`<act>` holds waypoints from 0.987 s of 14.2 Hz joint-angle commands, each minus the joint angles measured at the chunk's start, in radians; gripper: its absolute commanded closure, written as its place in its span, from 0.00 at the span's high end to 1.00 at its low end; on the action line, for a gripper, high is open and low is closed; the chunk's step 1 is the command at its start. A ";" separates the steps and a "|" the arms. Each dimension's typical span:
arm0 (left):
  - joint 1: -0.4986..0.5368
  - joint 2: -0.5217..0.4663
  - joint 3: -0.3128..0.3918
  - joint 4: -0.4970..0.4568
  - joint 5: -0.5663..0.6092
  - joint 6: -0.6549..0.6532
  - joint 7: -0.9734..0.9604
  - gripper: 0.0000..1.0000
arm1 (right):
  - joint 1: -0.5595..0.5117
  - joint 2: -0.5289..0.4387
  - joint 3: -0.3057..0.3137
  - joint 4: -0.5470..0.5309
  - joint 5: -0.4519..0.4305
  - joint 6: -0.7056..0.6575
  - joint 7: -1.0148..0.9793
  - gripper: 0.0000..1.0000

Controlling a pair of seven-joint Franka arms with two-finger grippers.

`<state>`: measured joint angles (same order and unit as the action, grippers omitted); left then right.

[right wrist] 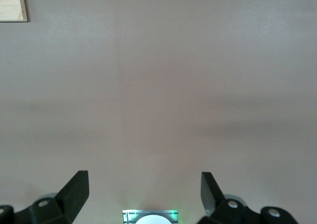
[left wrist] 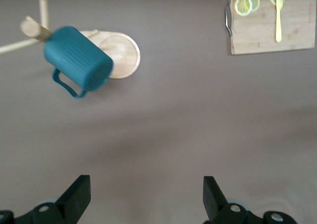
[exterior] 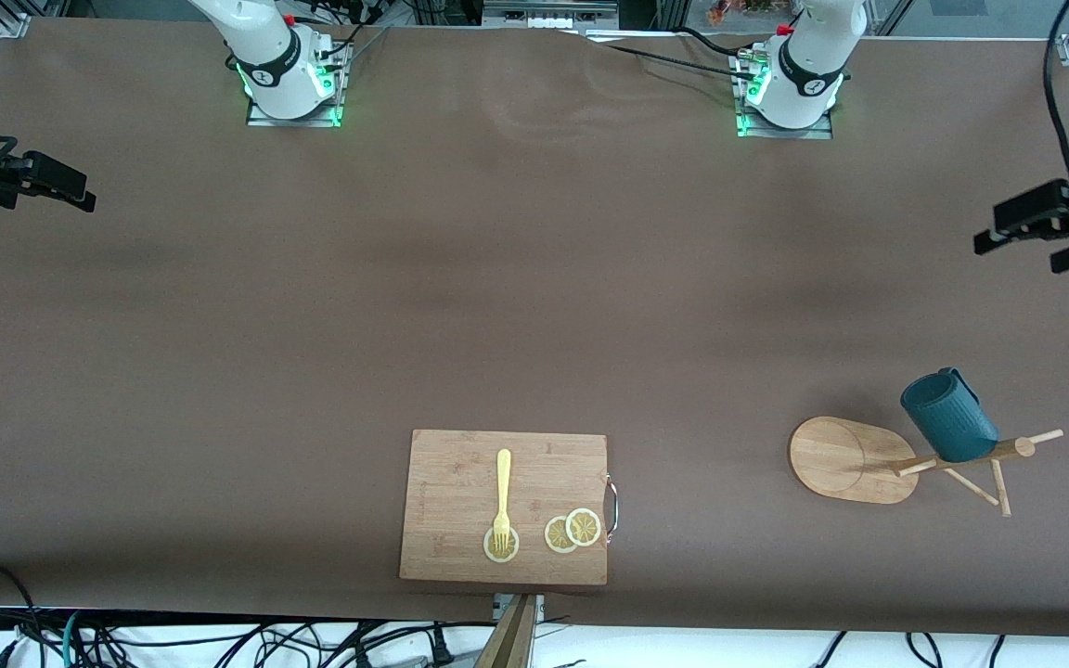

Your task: Pass cup and hang on rack

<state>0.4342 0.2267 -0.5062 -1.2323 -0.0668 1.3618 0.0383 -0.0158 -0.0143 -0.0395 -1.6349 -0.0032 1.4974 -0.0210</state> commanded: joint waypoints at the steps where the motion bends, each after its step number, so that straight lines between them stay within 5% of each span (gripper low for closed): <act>1: -0.121 -0.089 0.037 -0.124 0.085 0.029 -0.073 1.00 | -0.009 -0.004 0.004 0.006 0.012 -0.009 -0.016 1.00; 7: -0.457 -0.115 0.349 -0.206 0.091 0.061 -0.187 1.00 | -0.009 -0.004 0.004 0.006 0.014 -0.009 -0.016 1.00; 14: -0.451 -0.254 0.370 -0.467 0.082 0.258 -0.227 1.00 | -0.009 -0.004 0.004 0.007 0.012 -0.008 -0.016 1.00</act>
<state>-0.0090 0.0557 -0.1500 -1.5998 0.0029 1.5788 -0.1663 -0.0157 -0.0143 -0.0394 -1.6348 -0.0032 1.4974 -0.0210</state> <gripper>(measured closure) 0.000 0.000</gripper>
